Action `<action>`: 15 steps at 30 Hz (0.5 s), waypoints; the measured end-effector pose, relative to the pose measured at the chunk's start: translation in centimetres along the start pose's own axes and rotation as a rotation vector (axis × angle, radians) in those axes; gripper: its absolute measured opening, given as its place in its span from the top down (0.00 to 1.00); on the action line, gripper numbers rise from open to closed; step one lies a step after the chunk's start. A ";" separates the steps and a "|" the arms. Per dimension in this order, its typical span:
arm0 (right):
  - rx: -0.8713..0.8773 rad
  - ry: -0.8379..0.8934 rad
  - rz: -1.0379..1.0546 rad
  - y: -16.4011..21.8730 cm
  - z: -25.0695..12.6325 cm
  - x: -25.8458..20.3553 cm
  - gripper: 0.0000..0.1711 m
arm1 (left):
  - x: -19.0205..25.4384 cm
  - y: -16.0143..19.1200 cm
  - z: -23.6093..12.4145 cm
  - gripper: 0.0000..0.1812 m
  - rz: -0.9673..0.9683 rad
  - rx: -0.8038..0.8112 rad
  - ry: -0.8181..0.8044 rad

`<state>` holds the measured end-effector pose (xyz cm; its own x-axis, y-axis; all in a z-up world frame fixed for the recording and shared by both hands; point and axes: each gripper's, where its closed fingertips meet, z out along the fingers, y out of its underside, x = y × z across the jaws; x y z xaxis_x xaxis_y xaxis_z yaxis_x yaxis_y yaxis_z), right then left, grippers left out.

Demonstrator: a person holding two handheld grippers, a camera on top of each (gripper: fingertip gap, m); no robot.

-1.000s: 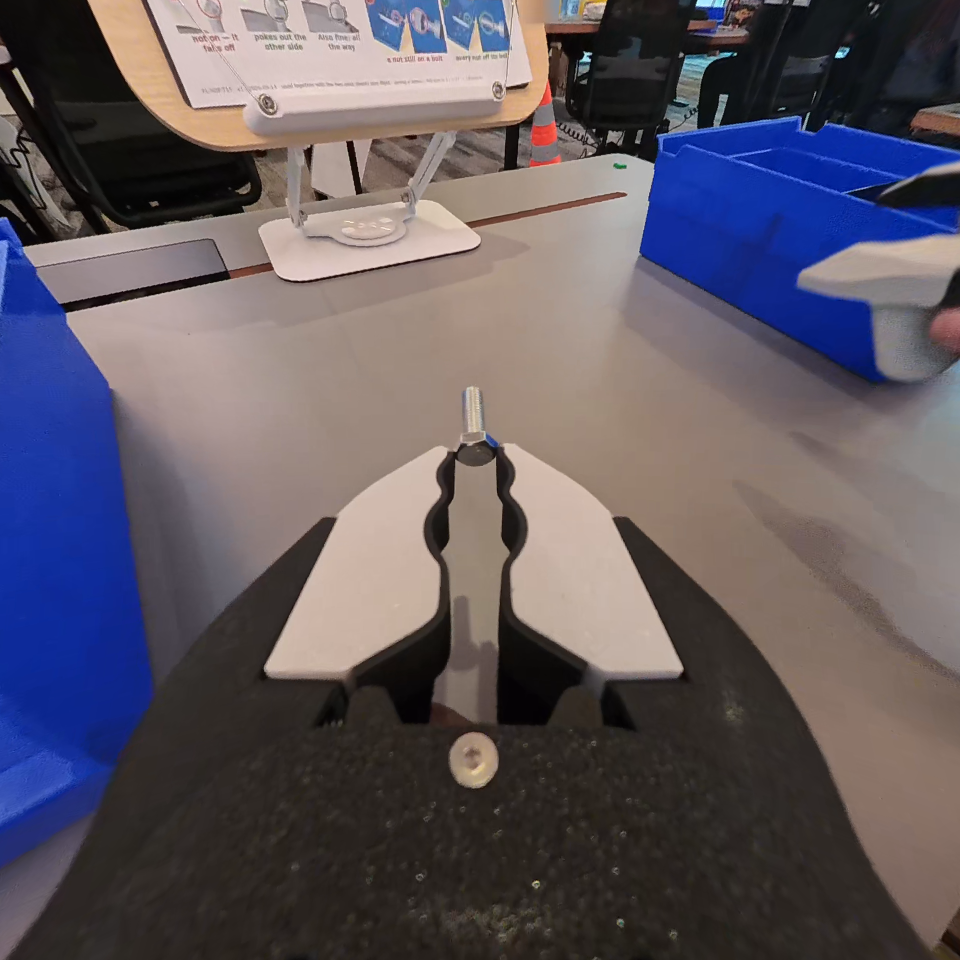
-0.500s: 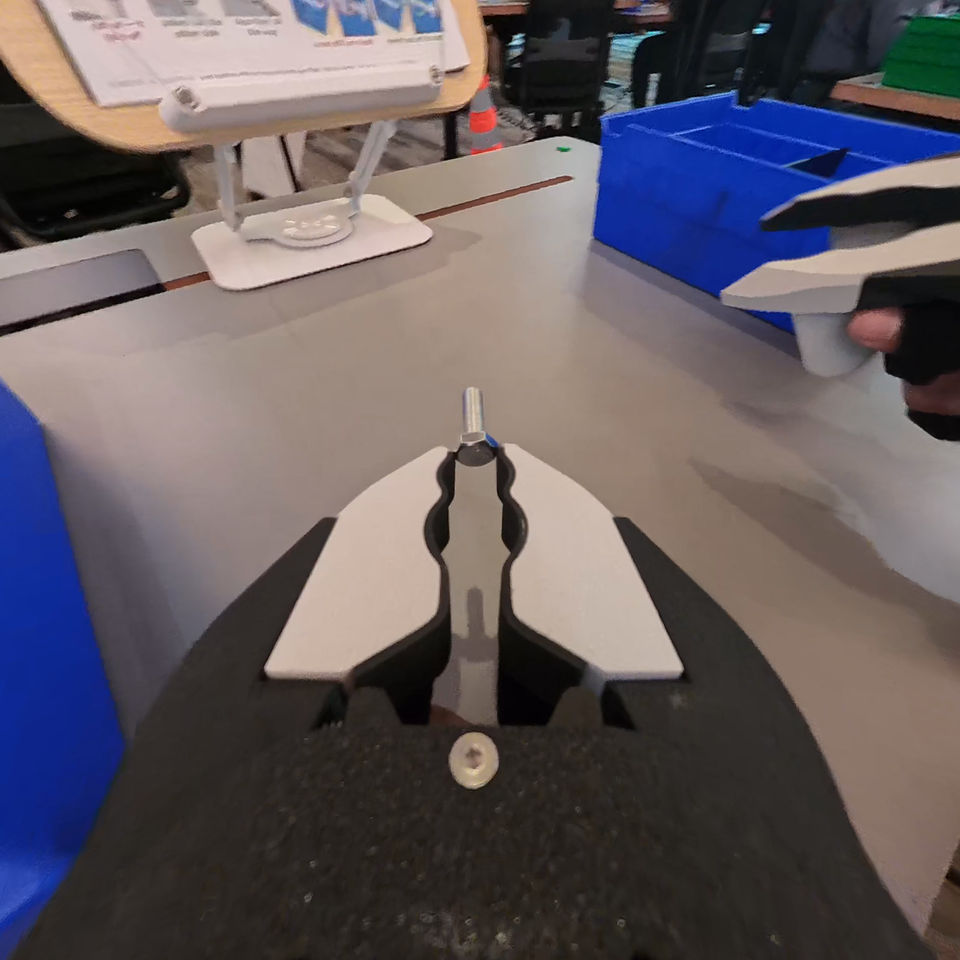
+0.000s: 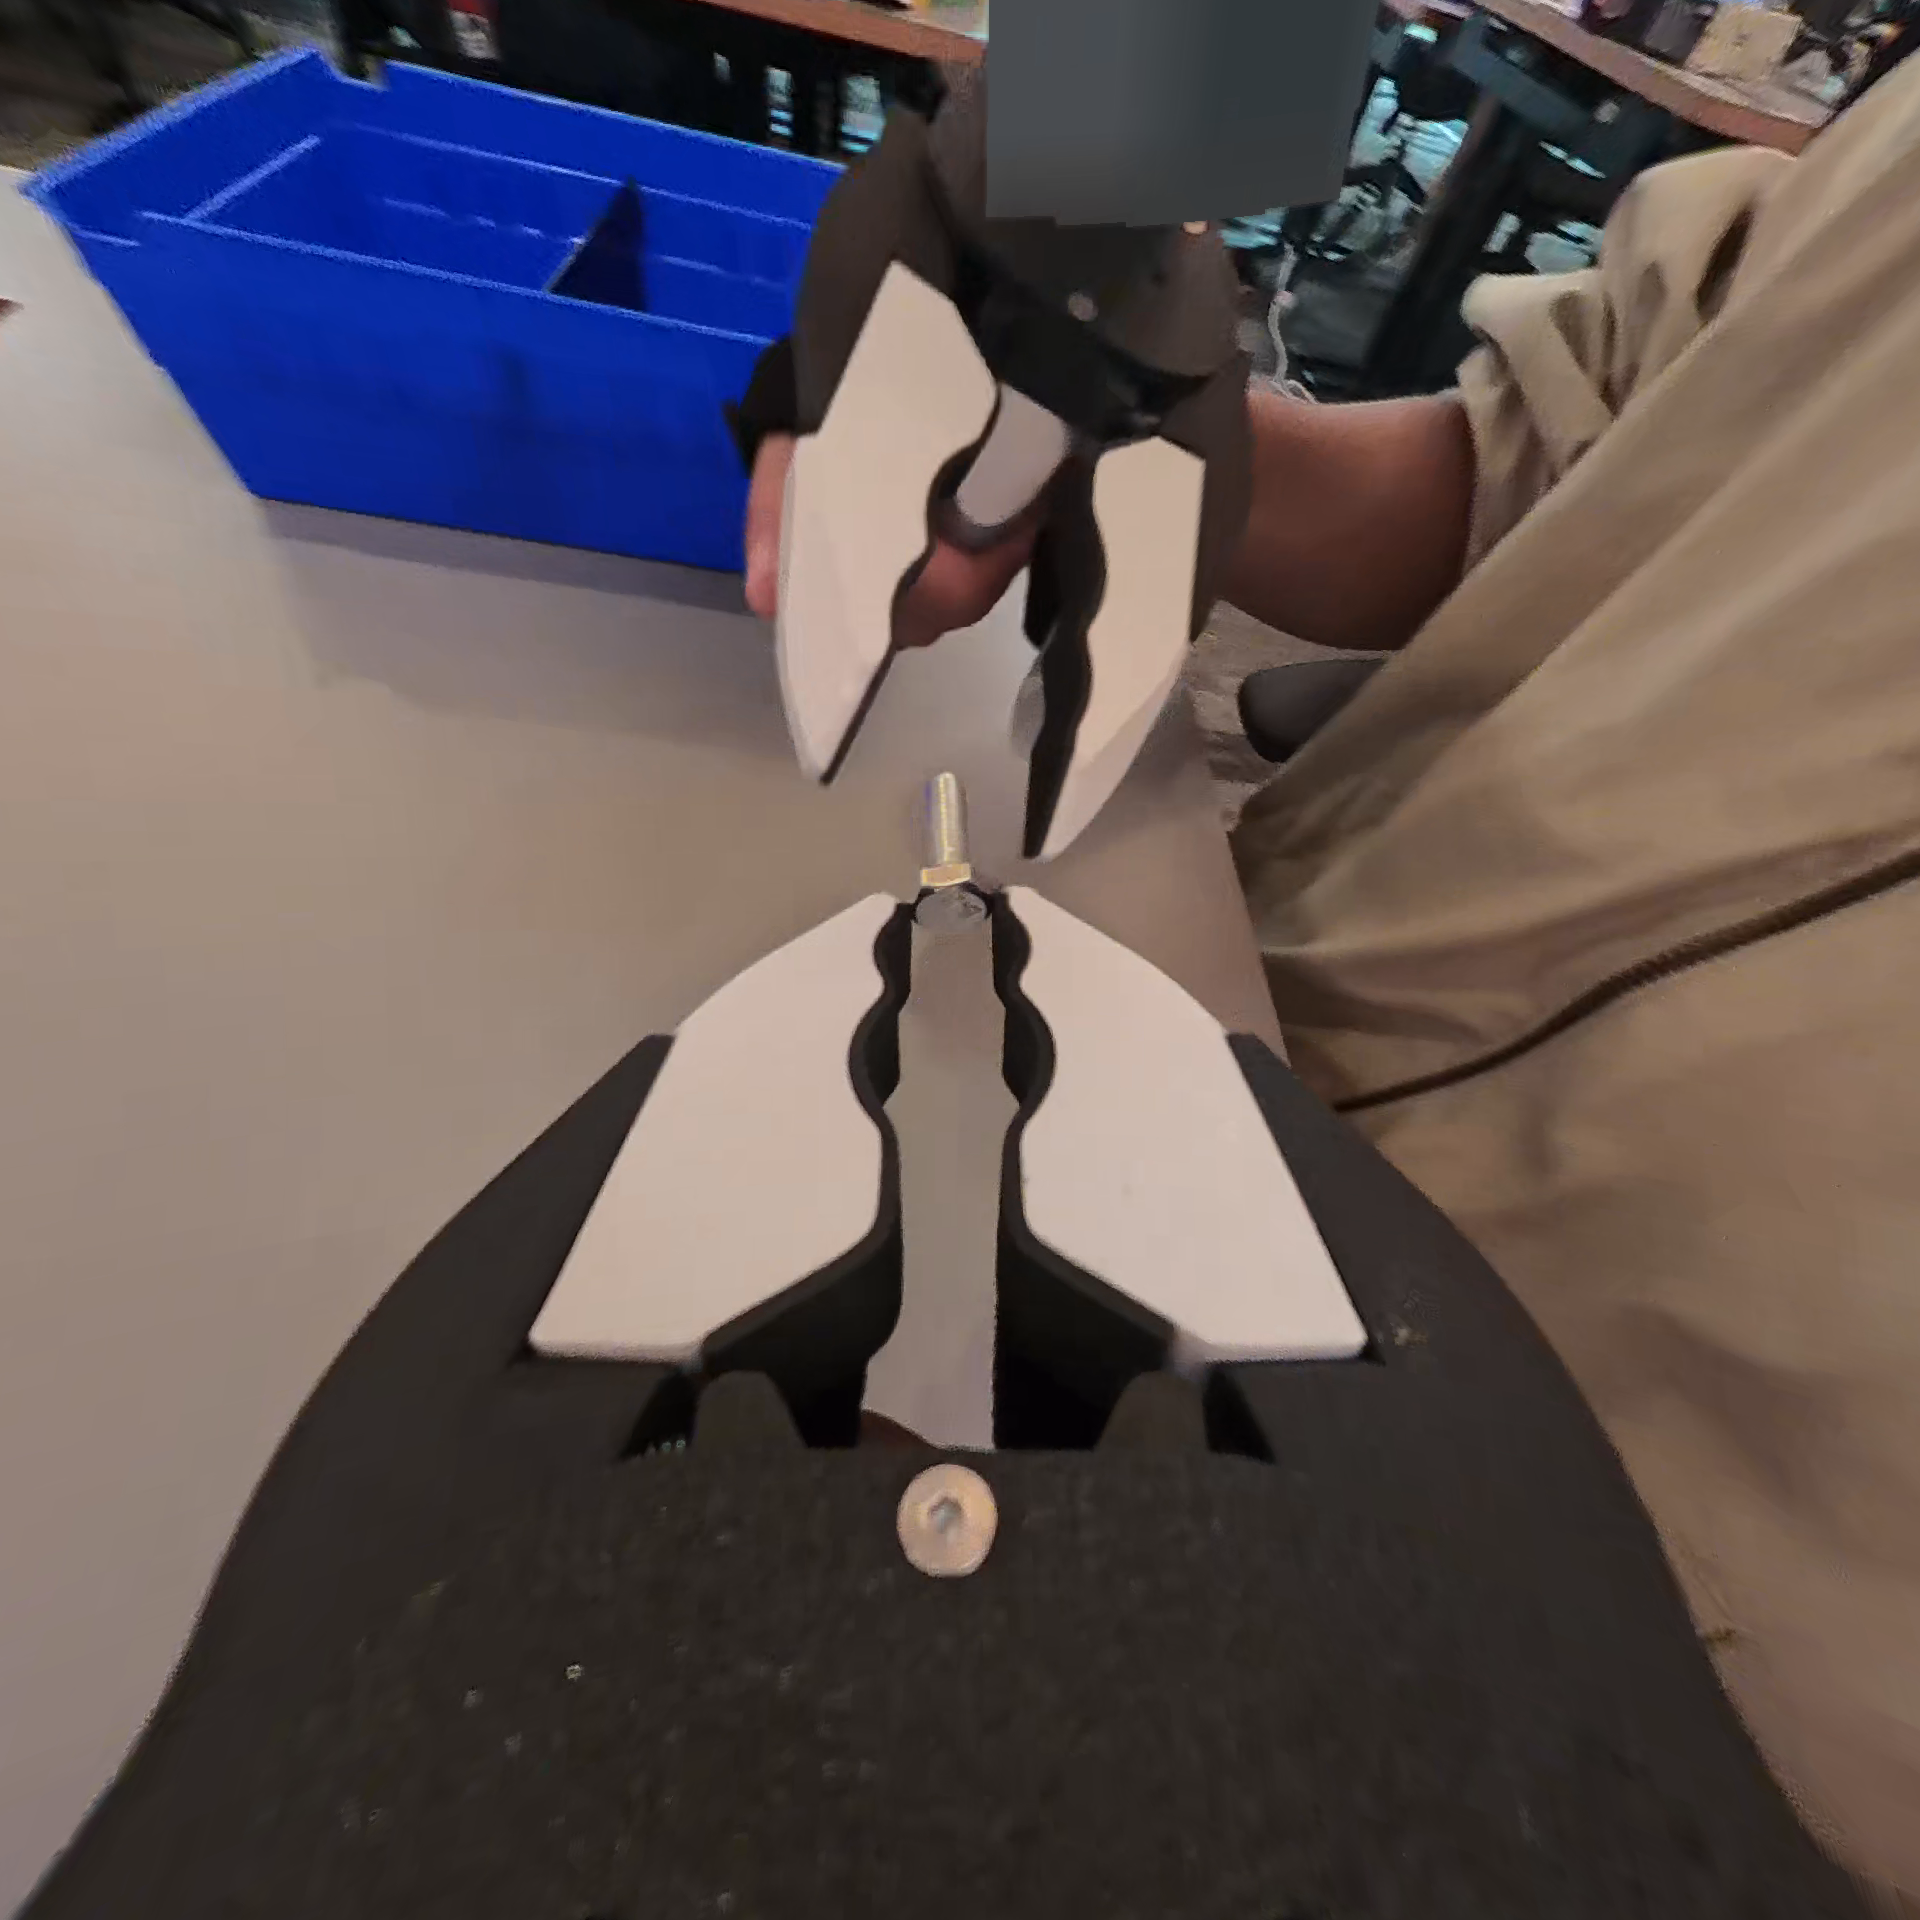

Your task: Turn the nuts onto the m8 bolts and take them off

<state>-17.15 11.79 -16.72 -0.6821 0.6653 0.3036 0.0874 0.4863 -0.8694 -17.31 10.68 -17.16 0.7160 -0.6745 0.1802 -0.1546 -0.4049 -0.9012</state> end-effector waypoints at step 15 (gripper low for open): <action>-0.004 -0.043 -0.006 0.5 0.3 -0.6 0.96 | -0.1 0.2 1.8 0.92 -0.004 -0.013 0.062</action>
<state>-16.91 11.52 -17.45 -0.7134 0.6371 0.2919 0.0855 0.4925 -0.8661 -16.15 11.78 -18.03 0.6732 -0.7096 0.2081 -0.1611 -0.4155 -0.8952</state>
